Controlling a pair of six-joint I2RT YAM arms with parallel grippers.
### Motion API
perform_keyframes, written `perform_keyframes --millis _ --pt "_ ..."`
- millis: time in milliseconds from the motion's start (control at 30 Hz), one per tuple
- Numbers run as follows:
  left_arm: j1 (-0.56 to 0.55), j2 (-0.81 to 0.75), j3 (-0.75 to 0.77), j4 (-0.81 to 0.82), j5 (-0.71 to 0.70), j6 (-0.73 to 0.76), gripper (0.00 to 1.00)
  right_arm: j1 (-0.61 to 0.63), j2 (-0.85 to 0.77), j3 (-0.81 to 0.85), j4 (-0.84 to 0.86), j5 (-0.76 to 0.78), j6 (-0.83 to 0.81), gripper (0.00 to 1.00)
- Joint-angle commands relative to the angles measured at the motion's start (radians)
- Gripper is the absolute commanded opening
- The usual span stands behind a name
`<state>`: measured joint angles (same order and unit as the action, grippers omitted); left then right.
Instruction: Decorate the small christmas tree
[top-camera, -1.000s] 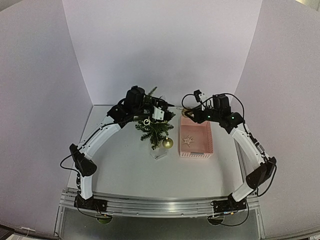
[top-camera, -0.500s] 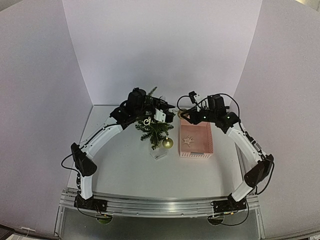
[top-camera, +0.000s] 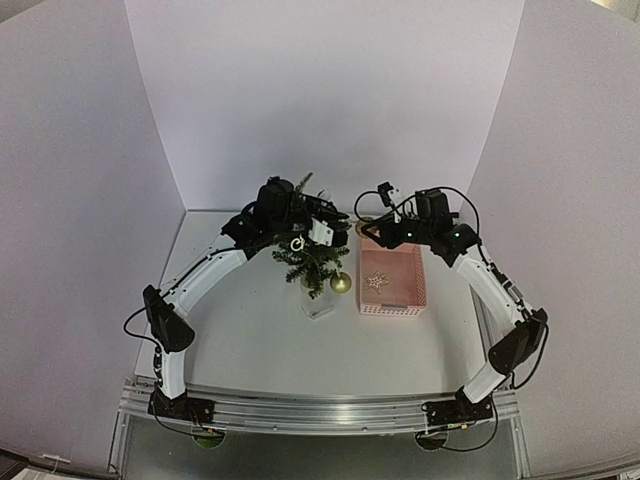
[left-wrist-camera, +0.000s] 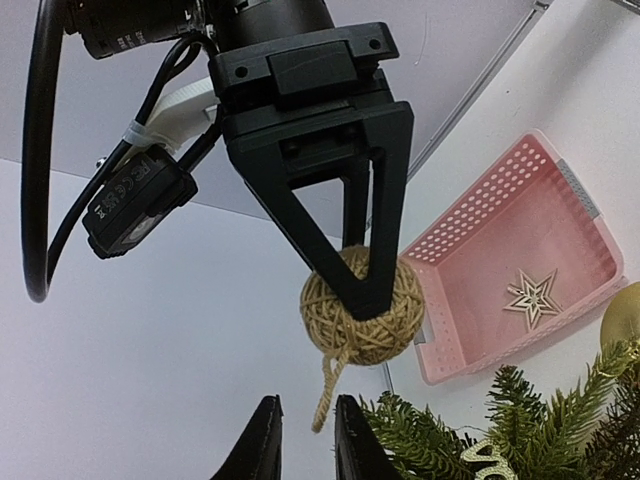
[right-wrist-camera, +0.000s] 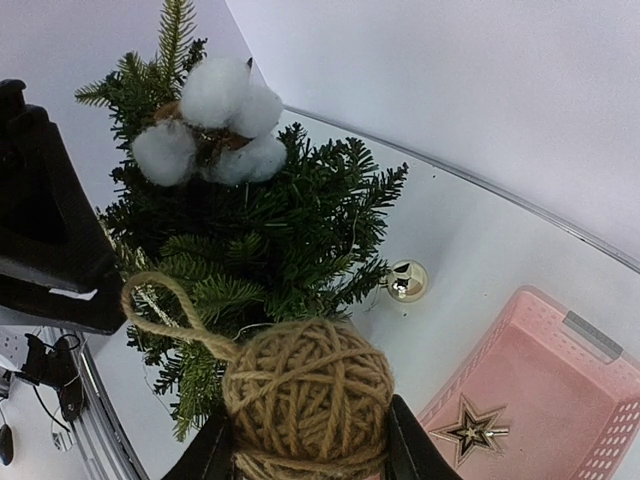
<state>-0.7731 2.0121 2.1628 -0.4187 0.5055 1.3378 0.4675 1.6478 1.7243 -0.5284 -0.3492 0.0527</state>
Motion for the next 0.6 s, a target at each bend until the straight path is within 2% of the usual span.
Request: perform_keyframes --millis 0,233,367,567 --pt "0.006 -0.002 -0.007 0.012 -0.014 0.013 0.19 0.004 -0.026 0.020 0.031 -0.013 -0.005 0.08" --pt "0.003 -0.050 -0.017 0.046 0.057 -0.063 0.31 0.004 -0.051 0.016 0.037 0.018 -0.003 0.07" --pt "0.004 -0.025 0.068 -0.006 0.032 -0.083 0.31 0.004 -0.054 0.013 0.037 0.039 -0.002 0.07" --pt "0.009 -0.015 0.077 -0.060 -0.013 0.007 0.29 0.004 -0.059 0.010 0.047 0.058 0.006 0.07"
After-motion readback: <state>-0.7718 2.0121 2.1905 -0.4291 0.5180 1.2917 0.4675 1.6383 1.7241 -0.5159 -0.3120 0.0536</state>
